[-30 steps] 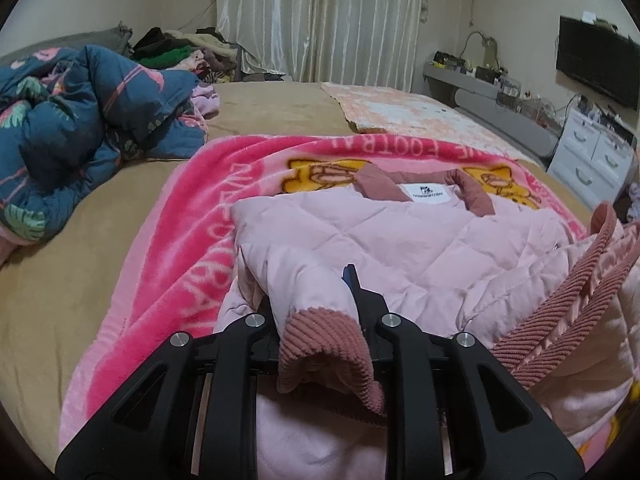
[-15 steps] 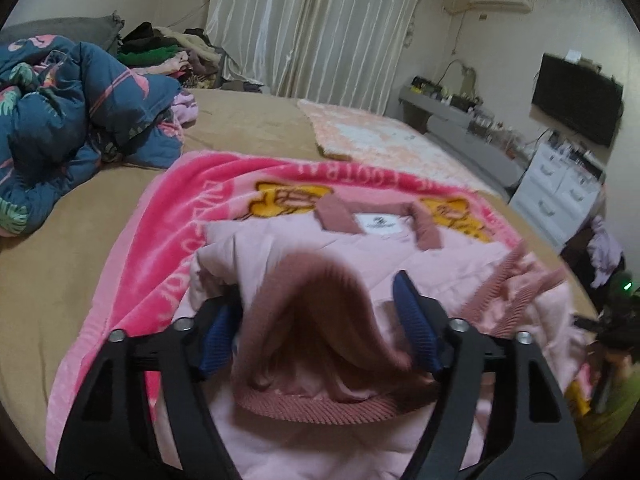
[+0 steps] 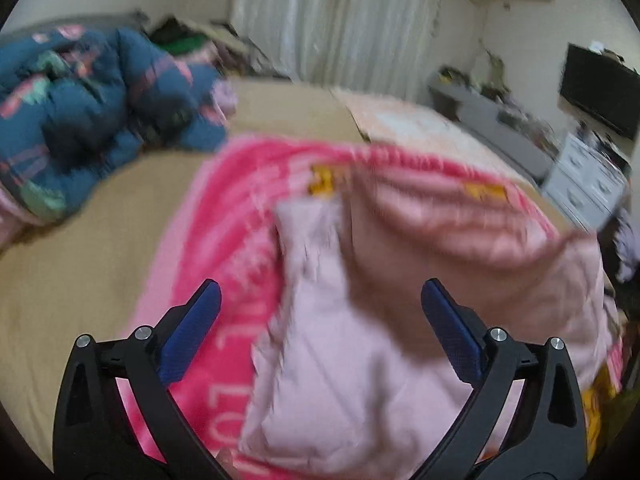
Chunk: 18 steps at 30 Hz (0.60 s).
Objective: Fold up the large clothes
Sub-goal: 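Open the right tool while the left tool releases the folded hem, then grasp the folded jacket edge again with both tools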
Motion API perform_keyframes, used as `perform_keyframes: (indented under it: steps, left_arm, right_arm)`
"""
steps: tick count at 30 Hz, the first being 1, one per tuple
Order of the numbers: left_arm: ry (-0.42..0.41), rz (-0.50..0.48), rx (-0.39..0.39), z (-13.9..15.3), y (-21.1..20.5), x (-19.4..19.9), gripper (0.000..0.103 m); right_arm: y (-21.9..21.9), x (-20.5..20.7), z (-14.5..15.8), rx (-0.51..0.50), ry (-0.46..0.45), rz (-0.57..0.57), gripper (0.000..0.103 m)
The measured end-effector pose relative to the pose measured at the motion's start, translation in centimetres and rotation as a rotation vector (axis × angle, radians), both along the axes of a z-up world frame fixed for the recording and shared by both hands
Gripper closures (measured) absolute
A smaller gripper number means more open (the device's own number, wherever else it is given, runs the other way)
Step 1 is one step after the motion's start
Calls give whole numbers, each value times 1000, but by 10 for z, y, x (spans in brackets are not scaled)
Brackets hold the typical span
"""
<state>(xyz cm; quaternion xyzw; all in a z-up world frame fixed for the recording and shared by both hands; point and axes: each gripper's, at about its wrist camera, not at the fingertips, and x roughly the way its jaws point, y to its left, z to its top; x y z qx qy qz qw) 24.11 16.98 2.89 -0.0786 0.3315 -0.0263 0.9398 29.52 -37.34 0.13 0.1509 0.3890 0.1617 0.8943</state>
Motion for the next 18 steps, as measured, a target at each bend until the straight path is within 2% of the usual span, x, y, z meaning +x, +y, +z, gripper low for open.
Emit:
perform_keyframes:
  steps: [2, 5, 7, 8, 9, 10, 11, 12, 14, 15, 16, 18]
  left_arm:
    - [41, -46, -5, -15, -1, 0, 9]
    - [81, -109, 53, -30, -18, 2, 9]
    - [78, -142, 79, -31, -31, 1, 9]
    - [78, -150, 117, -32, -40, 1, 12]
    - [71, -146, 177, -33, -48, 0, 18]
    - [61, -146, 217, -34, -51, 0, 36]
    - [49, -144, 248, -35, -53, 0, 57]
    - [40, -140, 268, -37, -53, 1, 63]
    - [39, -129, 219, -36, -44, 3, 85]
    - [34, -118, 196, -33, -40, 3, 86]
    - [25, -112, 191, -29, -38, 3, 89]
    - [-11, -102, 194, -19, -36, 0, 91]
  right_arm:
    - [0, -5, 0, -3, 11, 9, 26]
    - [4, -12, -6, -21, 48, 16, 26]
    - [5, -18, -10, -36, 54, 5, 25]
    - [6, -21, -12, -38, 56, -3, 25]
    - [6, -24, -14, -39, 55, -12, 26]
    - [5, -27, -16, -42, 52, -24, 28]
    - [5, -29, -17, -45, 50, -30, 37]
    - [6, -31, -18, -60, 46, -35, 42]
    - [11, -32, -13, -87, 15, -32, 64]
    - [17, -36, -6, -121, -26, -29, 68]
    - [21, -38, -1, -145, -55, -27, 77]
    - [33, -46, 18, -225, -162, -38, 83]
